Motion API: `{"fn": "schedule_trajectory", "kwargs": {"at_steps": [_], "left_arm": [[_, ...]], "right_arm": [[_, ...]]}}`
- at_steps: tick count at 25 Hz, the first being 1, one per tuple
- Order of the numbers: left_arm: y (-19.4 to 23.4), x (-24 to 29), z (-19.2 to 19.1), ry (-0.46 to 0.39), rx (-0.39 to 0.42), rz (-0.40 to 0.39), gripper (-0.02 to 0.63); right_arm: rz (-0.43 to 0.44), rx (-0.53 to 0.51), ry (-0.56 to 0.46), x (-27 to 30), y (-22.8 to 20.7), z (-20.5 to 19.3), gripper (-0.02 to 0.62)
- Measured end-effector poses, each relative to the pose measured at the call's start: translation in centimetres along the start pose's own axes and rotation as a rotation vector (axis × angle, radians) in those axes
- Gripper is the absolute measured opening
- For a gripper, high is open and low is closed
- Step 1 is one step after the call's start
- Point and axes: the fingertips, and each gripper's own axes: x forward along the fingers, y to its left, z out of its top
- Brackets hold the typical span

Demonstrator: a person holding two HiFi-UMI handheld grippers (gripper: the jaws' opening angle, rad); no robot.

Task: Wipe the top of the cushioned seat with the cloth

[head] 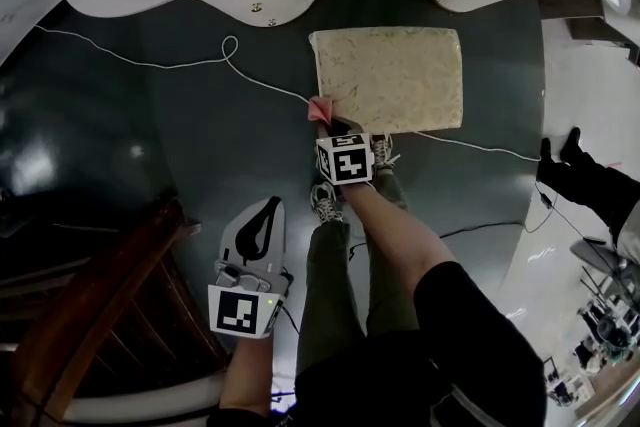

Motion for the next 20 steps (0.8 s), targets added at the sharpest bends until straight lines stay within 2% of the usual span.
{"fn": "schedule_trajectory", "kwargs": {"at_steps": [4,8,20], "left_arm": [[-0.4,0.3,-0.1,0.002,0.005,-0.013,0.017],[-1.5,1.5,0.4,-0.003,0.019,-0.038,0.017],[-7.3,8.1,2.2,0.008,0.073,-0.165,0.017]], "right_arm": [[-0.001,-0.026,-0.004,-0.2,-0.5,0.1,0.026],[-0.017,-0.007,-0.032,-1.5,-2.7,0.7,0.026],[-0.147,0.070,-0.046,-6.7,-15.7,-0.3,0.026]]}}
